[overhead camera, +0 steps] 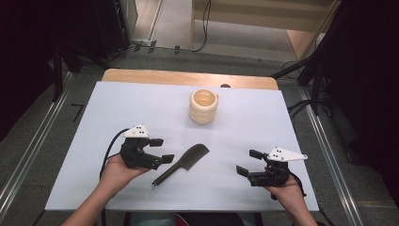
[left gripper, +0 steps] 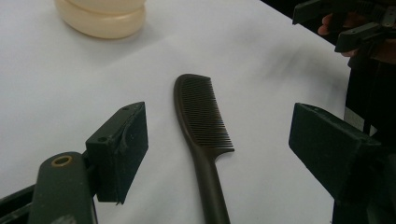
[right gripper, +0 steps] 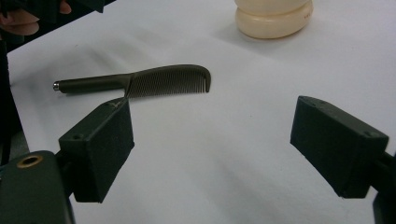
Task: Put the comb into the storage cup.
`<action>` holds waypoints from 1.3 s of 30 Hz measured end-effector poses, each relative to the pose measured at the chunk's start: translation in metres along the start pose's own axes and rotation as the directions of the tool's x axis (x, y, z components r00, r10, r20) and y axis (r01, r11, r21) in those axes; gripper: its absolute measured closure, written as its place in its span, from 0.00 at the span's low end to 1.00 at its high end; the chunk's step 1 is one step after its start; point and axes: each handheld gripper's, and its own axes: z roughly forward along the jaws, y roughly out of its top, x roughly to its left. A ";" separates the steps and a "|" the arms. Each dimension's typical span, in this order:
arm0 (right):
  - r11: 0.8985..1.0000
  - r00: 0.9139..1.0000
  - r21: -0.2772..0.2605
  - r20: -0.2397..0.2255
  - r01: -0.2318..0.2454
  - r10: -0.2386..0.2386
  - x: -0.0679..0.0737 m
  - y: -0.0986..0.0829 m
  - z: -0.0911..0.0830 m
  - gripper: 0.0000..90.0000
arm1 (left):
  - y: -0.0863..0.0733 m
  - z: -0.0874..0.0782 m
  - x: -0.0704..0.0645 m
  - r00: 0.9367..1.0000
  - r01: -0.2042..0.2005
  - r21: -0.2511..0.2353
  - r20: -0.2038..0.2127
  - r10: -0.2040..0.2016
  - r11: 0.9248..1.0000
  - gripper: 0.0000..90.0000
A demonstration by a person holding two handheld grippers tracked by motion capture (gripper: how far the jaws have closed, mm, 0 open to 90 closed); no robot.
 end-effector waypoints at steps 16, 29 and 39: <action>1.000 1.000 0.001 0.002 0.001 -0.001 0.000 0.000 0.000 0.13 | -0.003 0.015 -0.007 0.999 -0.004 0.166 -0.053 0.013 0.986 0.31; 1.000 1.000 0.000 0.003 0.001 -0.001 0.000 0.000 0.000 0.13 | -0.016 0.023 -0.013 0.996 -0.019 0.289 -0.074 0.042 0.957 0.40; 1.000 1.000 0.002 0.002 0.000 0.000 0.000 0.000 0.000 0.13 | -0.027 0.032 -0.017 0.996 0.008 0.388 -0.086 0.027 0.922 0.63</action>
